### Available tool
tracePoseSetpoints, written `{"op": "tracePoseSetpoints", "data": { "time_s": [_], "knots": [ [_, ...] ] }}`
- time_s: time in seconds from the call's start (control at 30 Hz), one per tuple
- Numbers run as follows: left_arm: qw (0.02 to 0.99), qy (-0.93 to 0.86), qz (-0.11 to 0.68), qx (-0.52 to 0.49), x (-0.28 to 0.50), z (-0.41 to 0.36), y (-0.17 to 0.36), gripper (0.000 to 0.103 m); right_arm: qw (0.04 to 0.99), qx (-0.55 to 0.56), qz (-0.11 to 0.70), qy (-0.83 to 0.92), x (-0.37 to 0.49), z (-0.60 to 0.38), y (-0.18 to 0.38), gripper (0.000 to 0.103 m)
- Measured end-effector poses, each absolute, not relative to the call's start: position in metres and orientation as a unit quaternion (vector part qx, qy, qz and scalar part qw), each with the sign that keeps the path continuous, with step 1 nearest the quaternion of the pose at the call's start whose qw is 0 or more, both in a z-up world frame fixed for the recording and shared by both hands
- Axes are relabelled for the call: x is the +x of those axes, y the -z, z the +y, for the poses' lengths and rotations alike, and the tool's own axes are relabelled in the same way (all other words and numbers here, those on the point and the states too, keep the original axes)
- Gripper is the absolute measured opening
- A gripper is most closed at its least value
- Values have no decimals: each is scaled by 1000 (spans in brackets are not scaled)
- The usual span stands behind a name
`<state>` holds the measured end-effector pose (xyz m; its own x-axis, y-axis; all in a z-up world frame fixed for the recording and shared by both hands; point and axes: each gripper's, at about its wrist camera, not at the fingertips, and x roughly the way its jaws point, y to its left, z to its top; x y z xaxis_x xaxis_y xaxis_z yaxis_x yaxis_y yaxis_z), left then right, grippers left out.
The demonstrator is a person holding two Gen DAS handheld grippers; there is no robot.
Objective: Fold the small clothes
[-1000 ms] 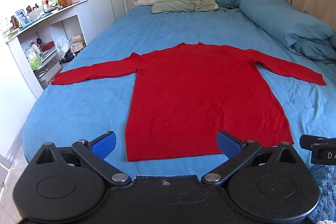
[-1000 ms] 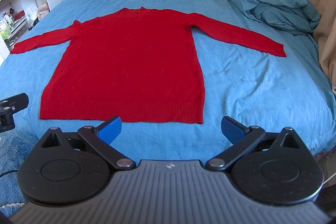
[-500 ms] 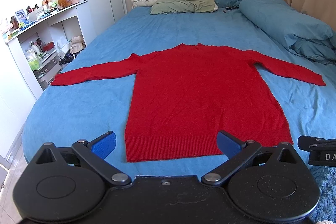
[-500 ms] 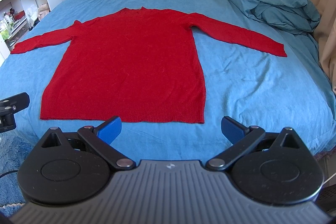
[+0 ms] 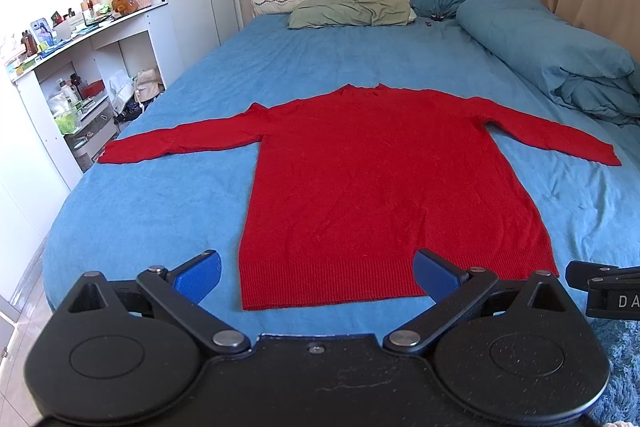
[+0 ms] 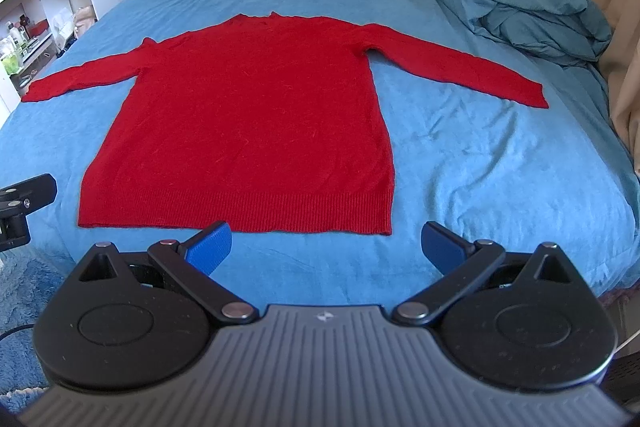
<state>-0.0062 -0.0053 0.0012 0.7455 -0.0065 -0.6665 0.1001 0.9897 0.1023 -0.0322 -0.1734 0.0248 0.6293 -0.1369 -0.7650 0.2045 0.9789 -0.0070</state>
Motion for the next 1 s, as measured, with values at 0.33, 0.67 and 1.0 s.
{"op": "tracePoseSetpoints", "data": {
  "time_s": [0.33, 0.67, 1.0],
  "knots": [
    [933, 29, 353, 64, -8, -4, -1, 103, 902, 36, 419, 95, -32, -173, -25, 103],
    [933, 29, 353, 64, -8, -5, -2, 103, 902, 36, 420, 93, -30, -171, -25, 103],
    [933, 24, 353, 63, -7, -5, -1, 103, 901, 35, 421, 93, -29, -171, -25, 103]
  ]
}}
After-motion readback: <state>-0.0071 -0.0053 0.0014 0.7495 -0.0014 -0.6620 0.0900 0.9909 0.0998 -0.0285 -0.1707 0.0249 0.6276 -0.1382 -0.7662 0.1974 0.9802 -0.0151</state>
